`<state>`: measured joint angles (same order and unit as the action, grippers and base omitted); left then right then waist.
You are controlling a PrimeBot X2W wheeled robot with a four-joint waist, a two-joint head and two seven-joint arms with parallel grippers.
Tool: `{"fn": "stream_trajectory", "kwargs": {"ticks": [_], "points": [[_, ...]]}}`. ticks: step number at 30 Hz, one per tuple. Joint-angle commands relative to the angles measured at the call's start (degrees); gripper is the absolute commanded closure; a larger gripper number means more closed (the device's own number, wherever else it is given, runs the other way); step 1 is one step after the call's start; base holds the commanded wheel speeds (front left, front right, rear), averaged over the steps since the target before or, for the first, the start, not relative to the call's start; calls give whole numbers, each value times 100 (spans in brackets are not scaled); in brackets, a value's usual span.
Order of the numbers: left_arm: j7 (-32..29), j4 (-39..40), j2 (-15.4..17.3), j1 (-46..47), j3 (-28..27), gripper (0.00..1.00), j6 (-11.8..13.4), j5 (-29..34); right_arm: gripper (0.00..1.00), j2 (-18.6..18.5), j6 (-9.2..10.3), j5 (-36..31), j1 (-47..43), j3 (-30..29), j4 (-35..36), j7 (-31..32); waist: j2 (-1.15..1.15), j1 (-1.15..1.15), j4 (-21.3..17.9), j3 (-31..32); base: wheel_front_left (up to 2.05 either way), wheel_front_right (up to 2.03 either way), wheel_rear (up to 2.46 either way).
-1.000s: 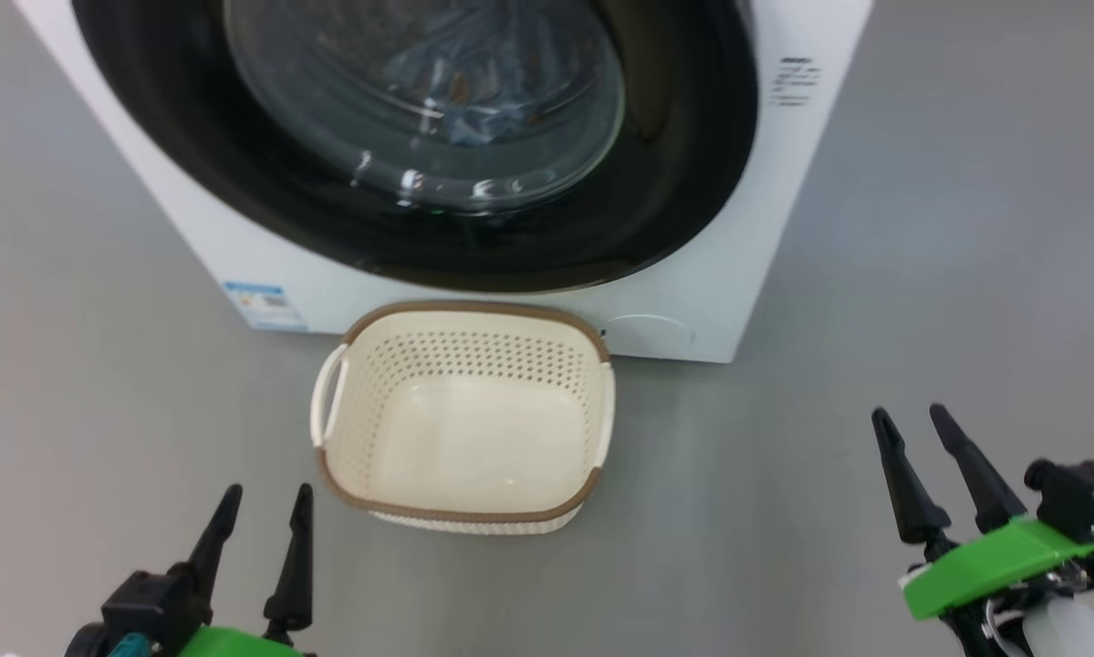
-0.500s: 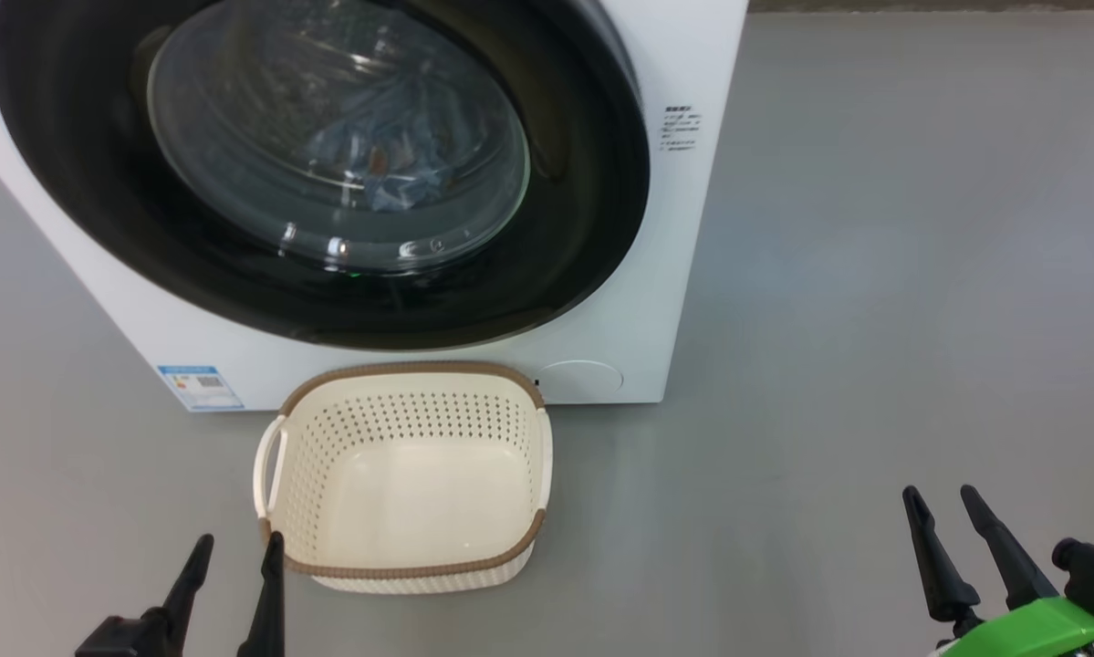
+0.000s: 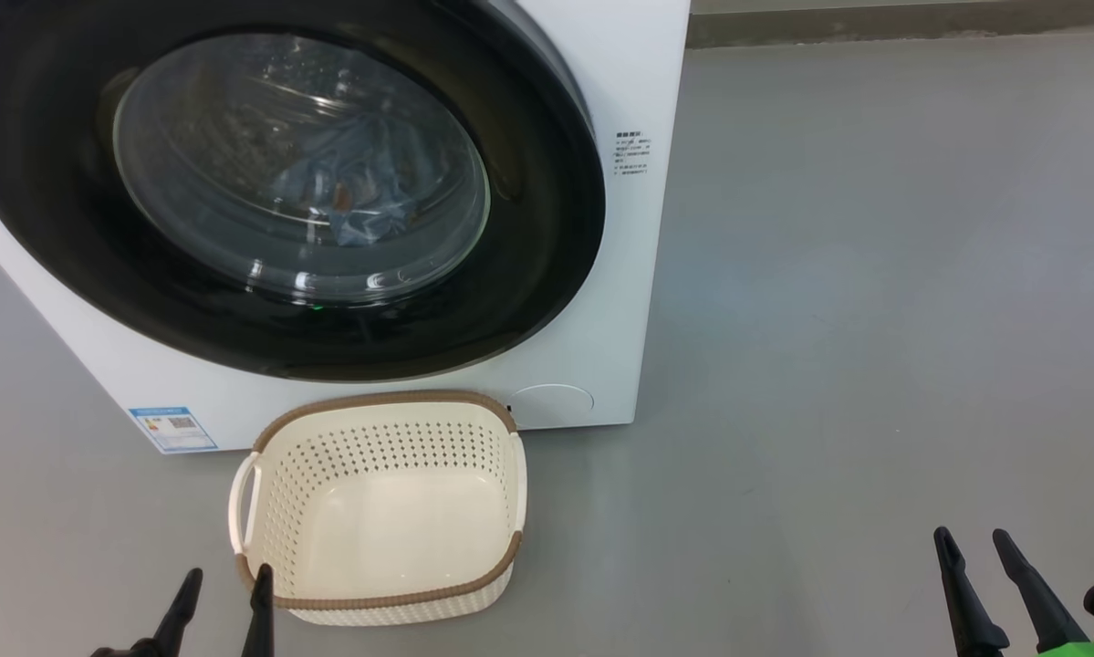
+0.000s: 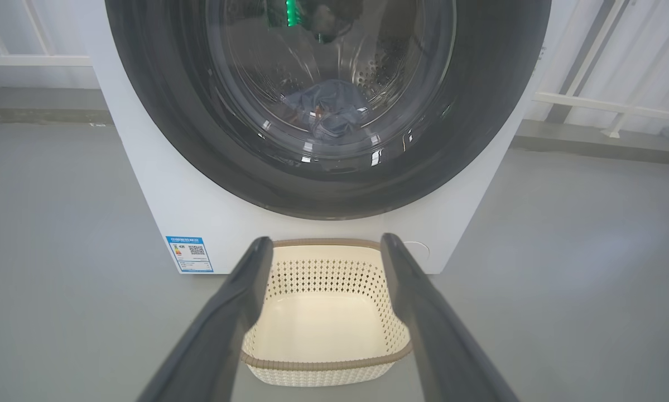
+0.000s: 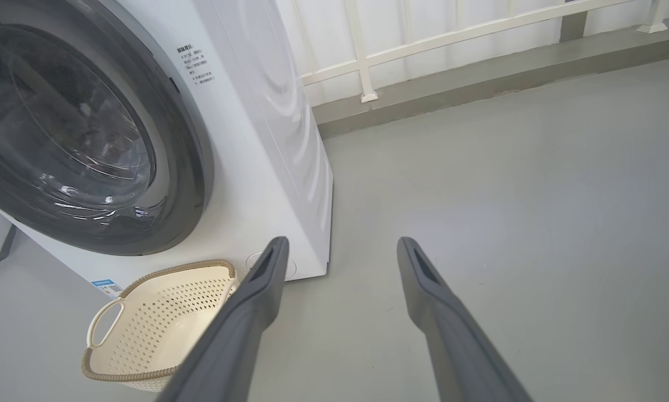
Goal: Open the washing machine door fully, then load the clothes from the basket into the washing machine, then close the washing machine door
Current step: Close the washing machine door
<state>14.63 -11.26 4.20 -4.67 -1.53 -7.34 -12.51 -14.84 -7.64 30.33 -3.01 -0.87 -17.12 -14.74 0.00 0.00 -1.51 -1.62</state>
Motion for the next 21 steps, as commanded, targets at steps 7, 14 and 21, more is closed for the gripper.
{"fn": "stream_trajectory", "kwargs": {"ticks": [7,14,21], "points": [[37,119,113,103,-207,0,-14,-40,0,-56,15,-107,-39,26,151,-26,0,0,-33,-17,0,0,0],[37,119,108,127,-209,0,-14,-55,0,-41,15,-105,-36,20,150,-26,0,0,-26,-30,0,0,0],[37,131,80,127,-258,0,-14,-90,0,-38,15,-103,-33,33,162,-26,0,0,-13,-27,0,0,0]]}}
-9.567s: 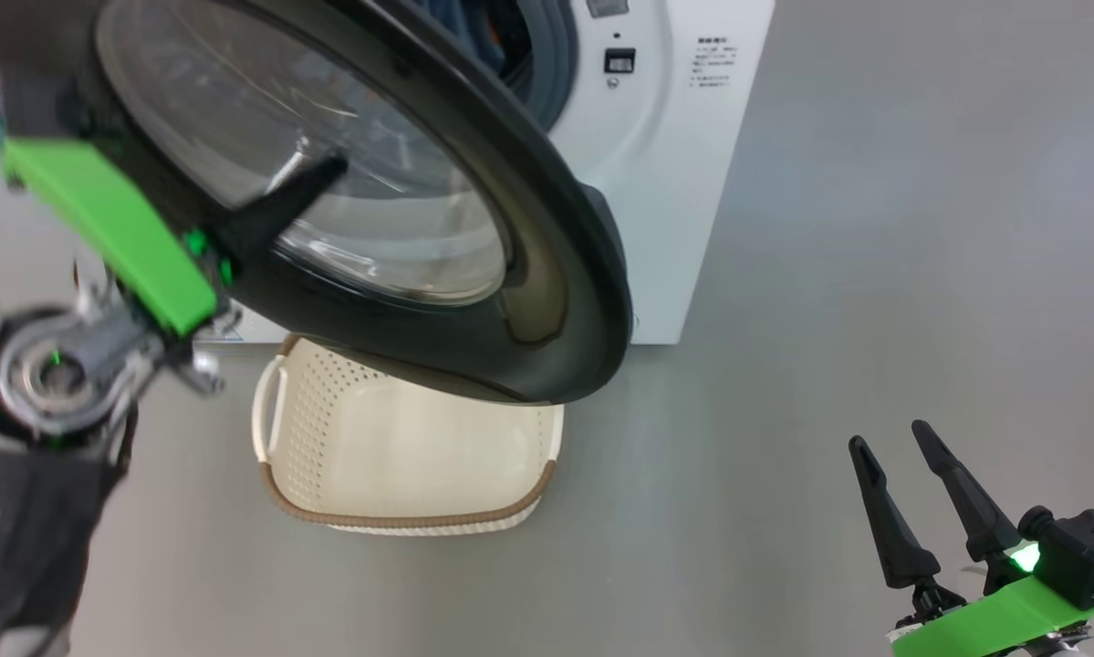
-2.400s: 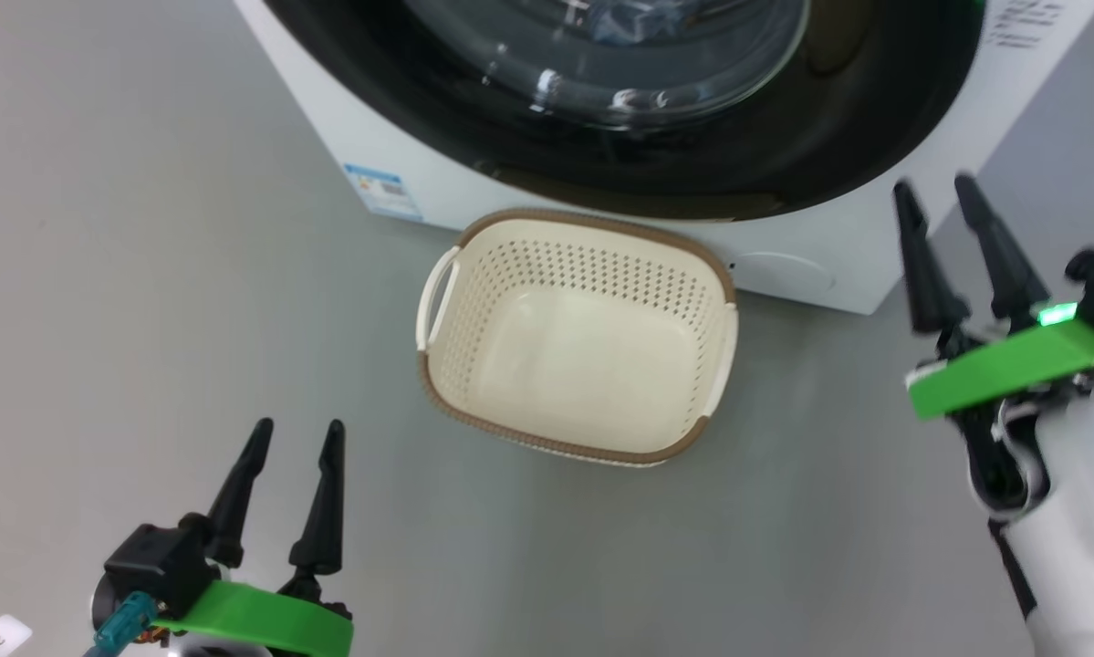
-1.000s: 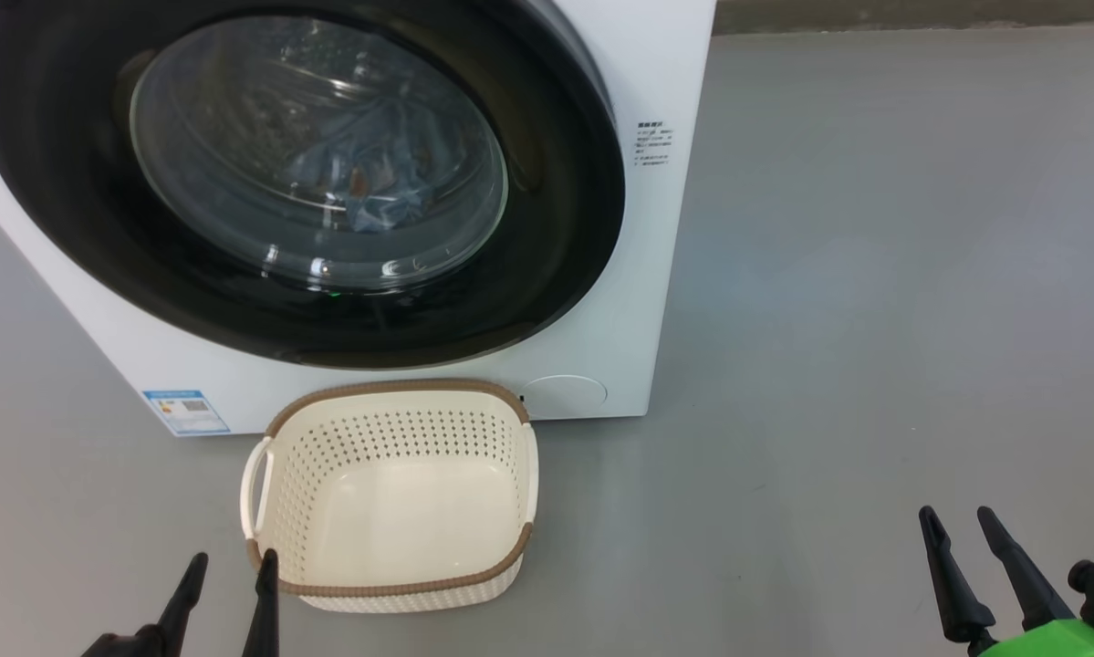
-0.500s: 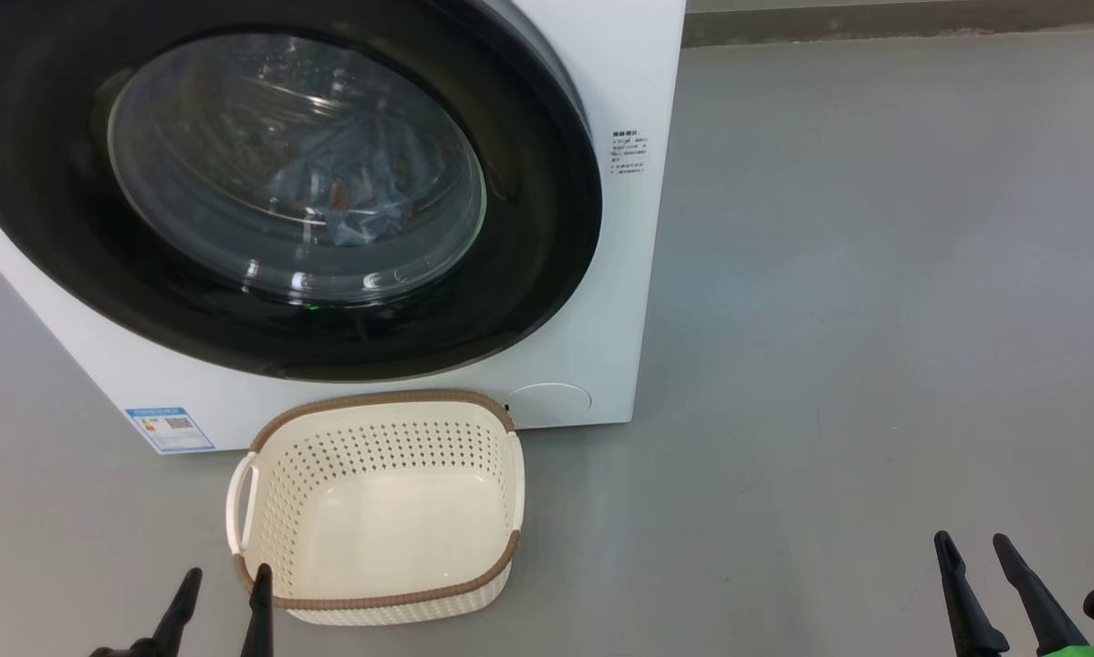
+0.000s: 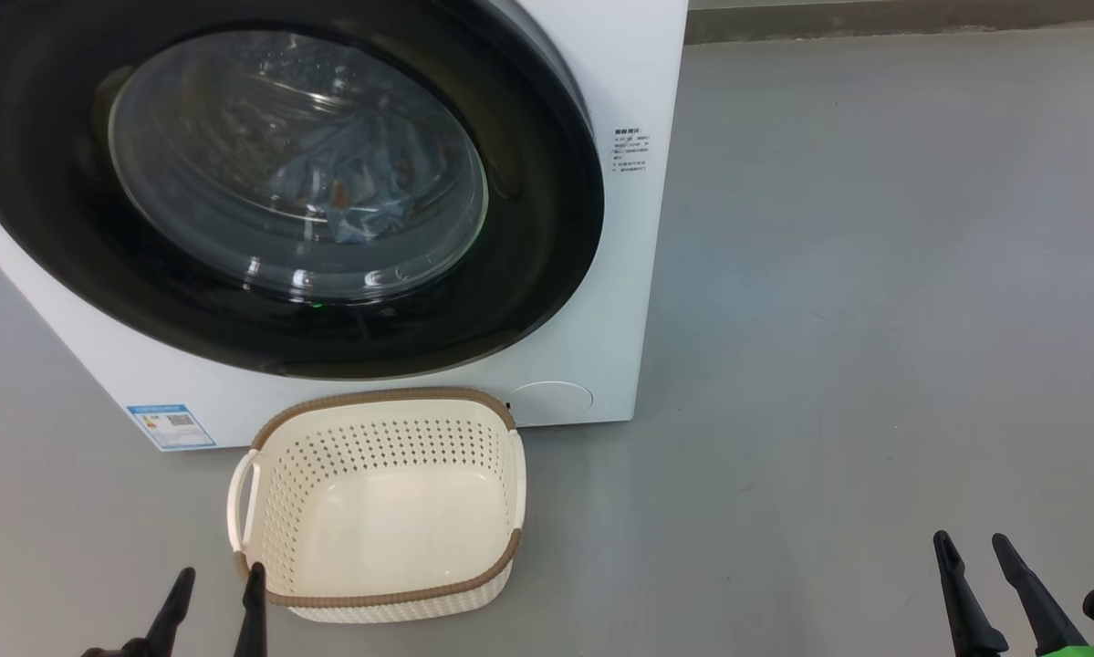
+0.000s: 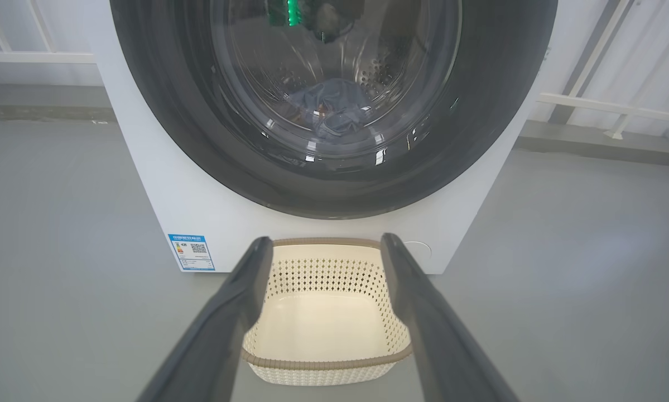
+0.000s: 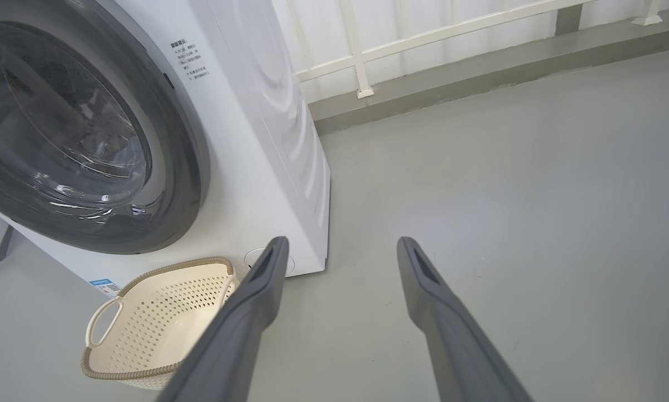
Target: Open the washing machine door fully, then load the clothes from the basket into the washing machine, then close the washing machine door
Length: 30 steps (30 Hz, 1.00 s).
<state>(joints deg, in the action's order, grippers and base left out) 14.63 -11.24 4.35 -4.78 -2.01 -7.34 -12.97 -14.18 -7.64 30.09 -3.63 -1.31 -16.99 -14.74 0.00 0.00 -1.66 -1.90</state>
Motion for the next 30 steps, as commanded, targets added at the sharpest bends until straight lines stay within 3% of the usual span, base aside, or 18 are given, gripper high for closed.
{"fn": "stream_trajectory", "kwargs": {"ticks": [1,5,6,15,19,23,30], "points": [[37,142,61,137,-228,0,-14,-38,0,-105,15,-77,30,78,150,-26,0,0,4,1,0,0,0],[37,181,42,127,-268,0,-14,-36,0,-103,15,-75,37,82,157,-26,0,0,10,3,0,0,0],[0,30,-9,0,-59,100,0,0,100,1,0,0,0,1,7,0,0,0,10,3,0,0,0],[-57,-365,-199,-3,-22,100,2,-171,100,282,0,146,18,64,-377,51,0,1,14,7,0,0,0],[-125,-356,-197,26,-36,100,1,-425,100,309,1,346,42,45,-348,118,0,13,19,25,0,0,0],[-191,-356,-195,62,-49,100,1,-678,100,337,1,544,73,27,-329,185,0,2,24,22,0,0,0],[-307,-355,-192,130,-72,100,0,-1119,100,384,2,888,134,-6,-295,303,0,0,33,27,0,0,0]]}}
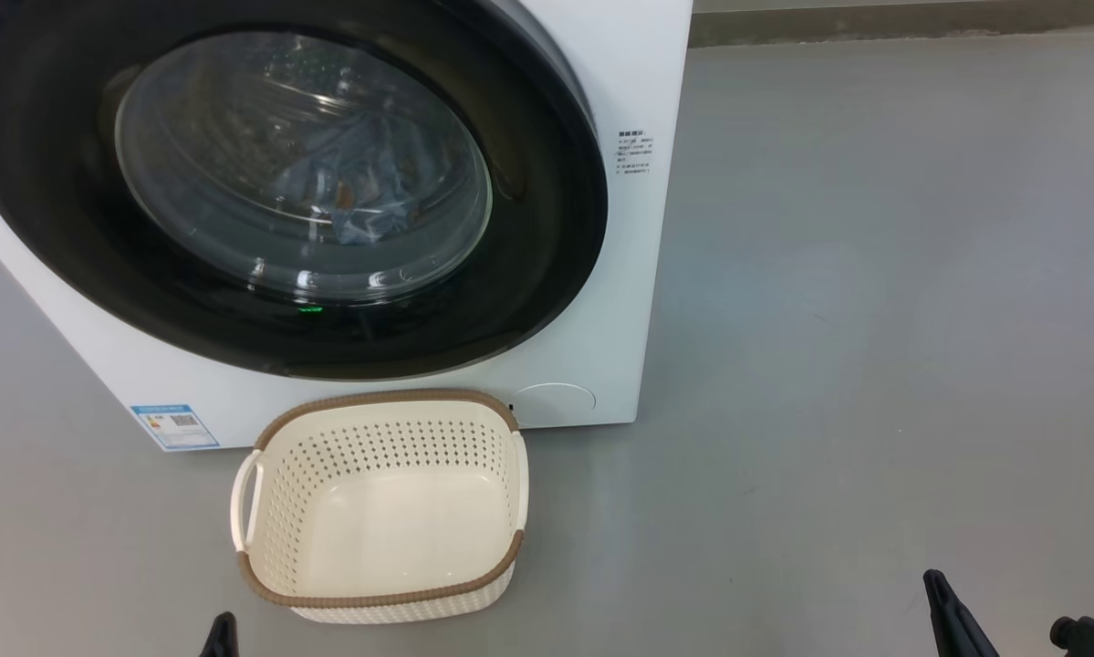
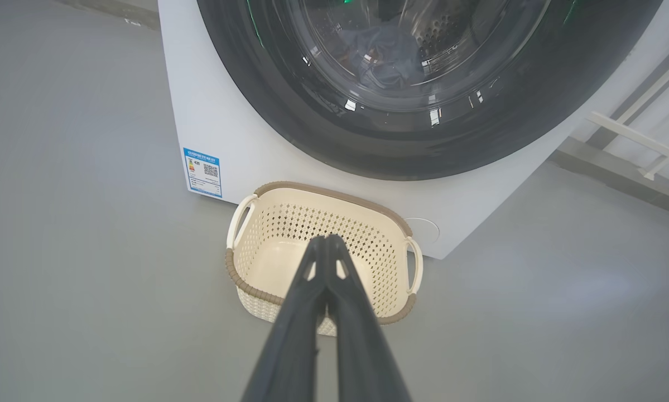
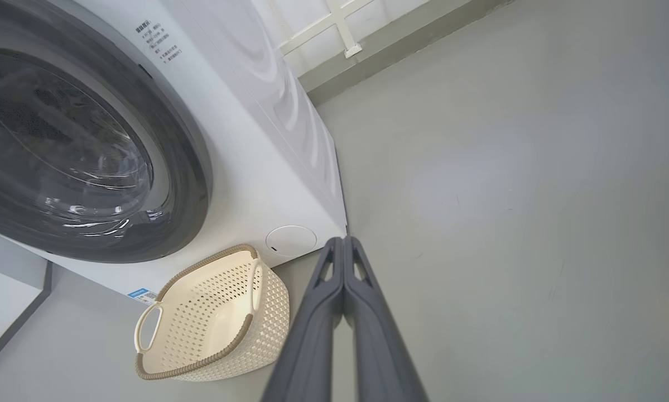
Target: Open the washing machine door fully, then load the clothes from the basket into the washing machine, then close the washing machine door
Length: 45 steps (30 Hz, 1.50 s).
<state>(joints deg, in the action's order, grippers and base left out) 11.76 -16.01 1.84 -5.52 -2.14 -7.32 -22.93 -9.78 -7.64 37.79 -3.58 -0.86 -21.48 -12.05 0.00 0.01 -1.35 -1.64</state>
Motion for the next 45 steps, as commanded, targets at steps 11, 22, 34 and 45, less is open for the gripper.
{"fn": "stream_trajectory", "kwargs": {"ticks": [11,22,34,45], "points": [[-188,128,62,295,-95,100,-4,-756,100,14,3,614,209,-100,209,203,0,-1,14,14,0,0,0],[-373,135,67,394,-134,100,-5,-1453,100,90,5,1159,296,-153,269,390,0,-1,27,29,0,0,0],[-592,144,73,511,-181,100,-7,-2274,100,179,6,1802,398,-215,341,610,0,-1,44,47,0,0,0],[-779,152,77,610,-220,100,-8,-2973,100,256,8,2349,485,-268,402,798,0,-1,57,62,0,0,0]]}}
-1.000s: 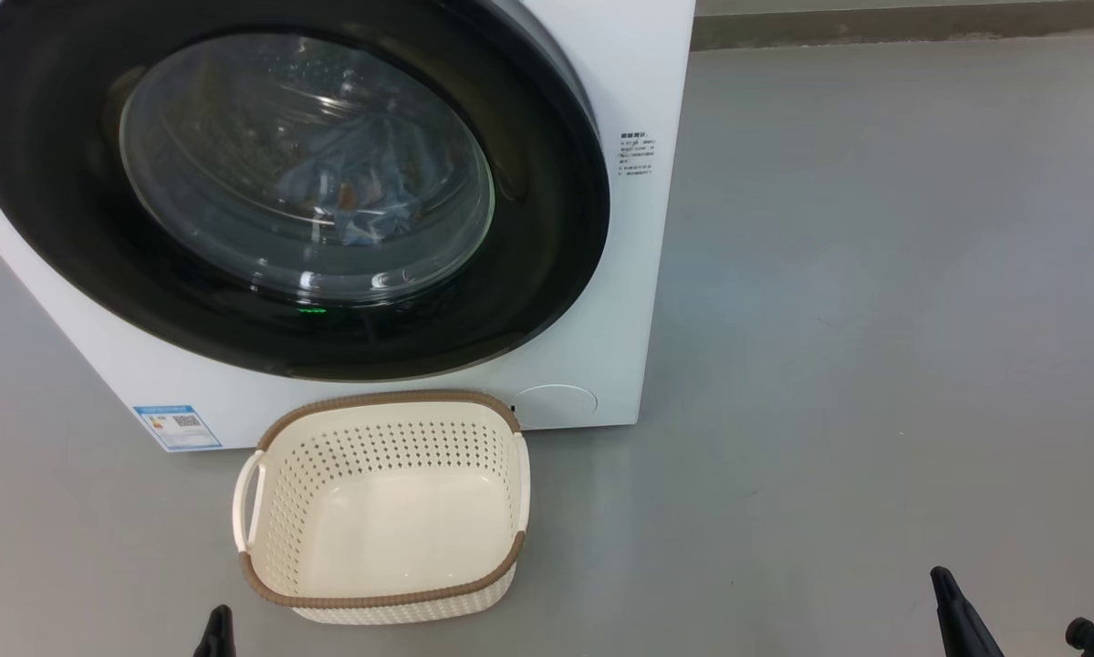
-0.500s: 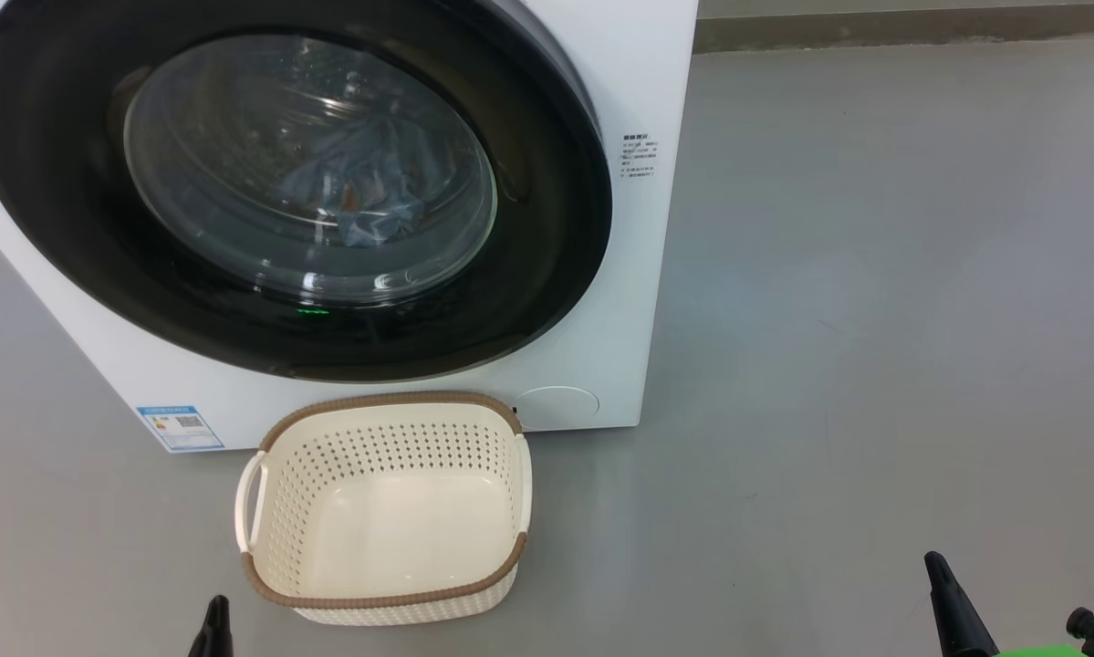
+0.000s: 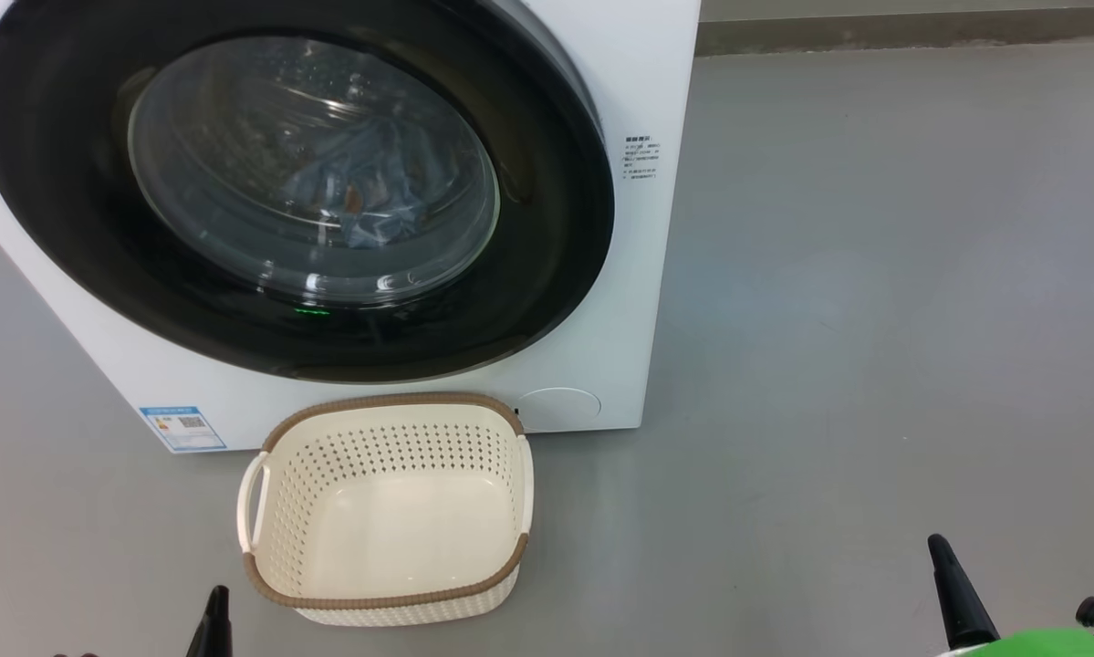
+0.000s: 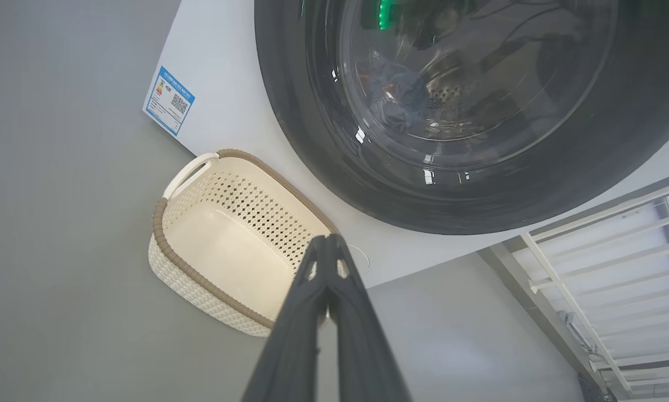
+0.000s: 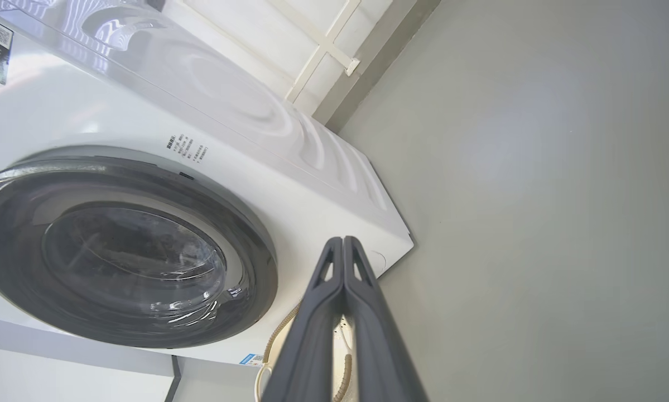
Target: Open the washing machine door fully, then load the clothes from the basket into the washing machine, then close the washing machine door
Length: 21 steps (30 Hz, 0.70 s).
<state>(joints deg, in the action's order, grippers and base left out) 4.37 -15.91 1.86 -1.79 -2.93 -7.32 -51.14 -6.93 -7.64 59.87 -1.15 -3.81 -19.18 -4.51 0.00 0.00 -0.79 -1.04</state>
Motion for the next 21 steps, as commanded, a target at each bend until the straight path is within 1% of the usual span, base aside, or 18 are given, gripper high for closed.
{"fn": "stream_trajectory", "kwargs": {"ticks": [1,21], "points": [[-56,143,76,246,-145,100,-8,-216,100,-23,8,190,250,21,177,61,0,0,3,3,0,0,0],[-376,156,84,417,-213,100,-11,-1416,100,109,10,1128,399,-70,281,383,0,0,27,29,0,0,0]]}}
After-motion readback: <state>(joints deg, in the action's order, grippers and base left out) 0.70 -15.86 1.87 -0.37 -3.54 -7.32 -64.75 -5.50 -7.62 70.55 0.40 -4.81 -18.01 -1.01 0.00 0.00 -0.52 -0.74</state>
